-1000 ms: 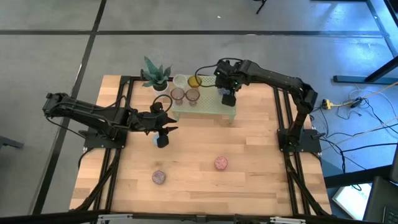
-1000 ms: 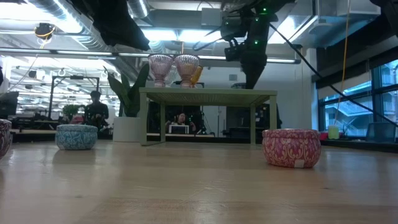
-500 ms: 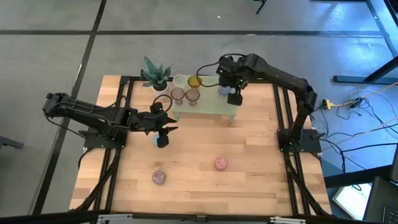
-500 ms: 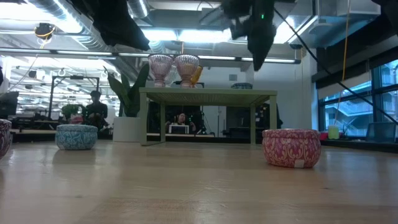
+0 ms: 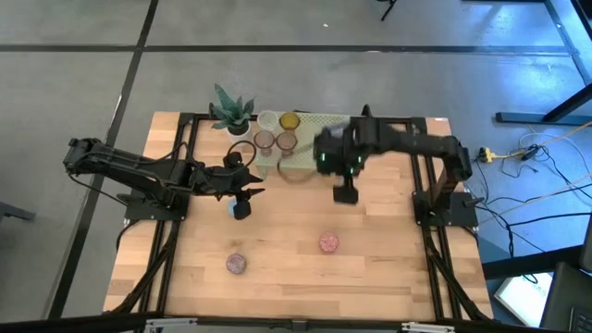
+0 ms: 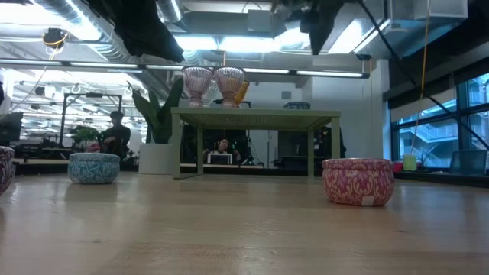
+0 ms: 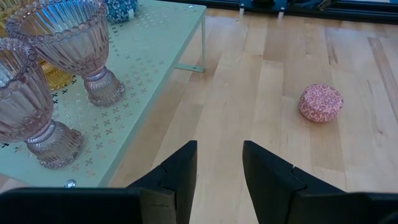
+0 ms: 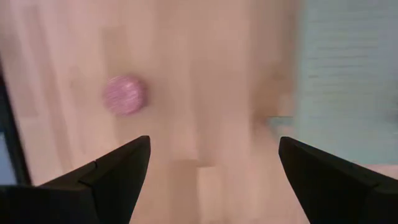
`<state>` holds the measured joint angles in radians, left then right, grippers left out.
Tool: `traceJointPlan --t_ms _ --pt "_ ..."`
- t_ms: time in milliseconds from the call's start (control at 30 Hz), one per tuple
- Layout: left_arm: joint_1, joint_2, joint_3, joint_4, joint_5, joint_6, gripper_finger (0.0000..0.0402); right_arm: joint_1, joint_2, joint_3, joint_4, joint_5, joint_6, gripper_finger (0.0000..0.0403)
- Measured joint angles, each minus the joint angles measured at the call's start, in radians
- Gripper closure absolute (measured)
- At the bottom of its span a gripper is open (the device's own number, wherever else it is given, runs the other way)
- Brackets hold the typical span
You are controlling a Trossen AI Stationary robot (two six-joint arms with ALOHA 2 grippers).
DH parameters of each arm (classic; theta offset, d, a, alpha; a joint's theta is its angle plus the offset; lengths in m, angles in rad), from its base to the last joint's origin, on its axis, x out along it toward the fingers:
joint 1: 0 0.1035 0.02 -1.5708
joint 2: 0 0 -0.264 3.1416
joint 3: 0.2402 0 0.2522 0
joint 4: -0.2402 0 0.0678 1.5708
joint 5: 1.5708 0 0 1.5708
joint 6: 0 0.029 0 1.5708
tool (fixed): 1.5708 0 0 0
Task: Pick & Place candle stick holders
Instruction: Put the pink scented candle on the shelf
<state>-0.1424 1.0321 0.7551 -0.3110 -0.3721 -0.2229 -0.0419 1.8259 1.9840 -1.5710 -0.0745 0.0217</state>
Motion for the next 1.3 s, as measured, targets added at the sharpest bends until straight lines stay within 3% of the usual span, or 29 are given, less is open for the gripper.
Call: traceJointPlan --t_ms 200,467,800,1100,1300 --pt "0.0 0.0 0.0 0.0 0.0 0.0 0.0276 0.18 -0.002 -0.168 0.036 -0.001 0.081 0.0043" --pt "0.0 0.0 0.0 0.0 0.0 -0.003 0.0276 0.341 -0.005 -0.499 0.31 -0.083 0.062 0.0043" --pt "0.0 0.0 0.0 0.0 0.0 -0.003 0.0276 0.352 -0.005 -0.675 0.679 -0.076 0.104 0.0043" --pt "0.0 0.0 0.0 0.0 0.0 -0.002 0.0276 0.352 -0.004 -0.779 0.875 -0.068 0.105 0.0043" --pt "0.0 0.0 0.0 0.0 0.0 -0.002 0.0276 0.352 -0.003 -0.794 0.88 0.015 0.102 0.0043"
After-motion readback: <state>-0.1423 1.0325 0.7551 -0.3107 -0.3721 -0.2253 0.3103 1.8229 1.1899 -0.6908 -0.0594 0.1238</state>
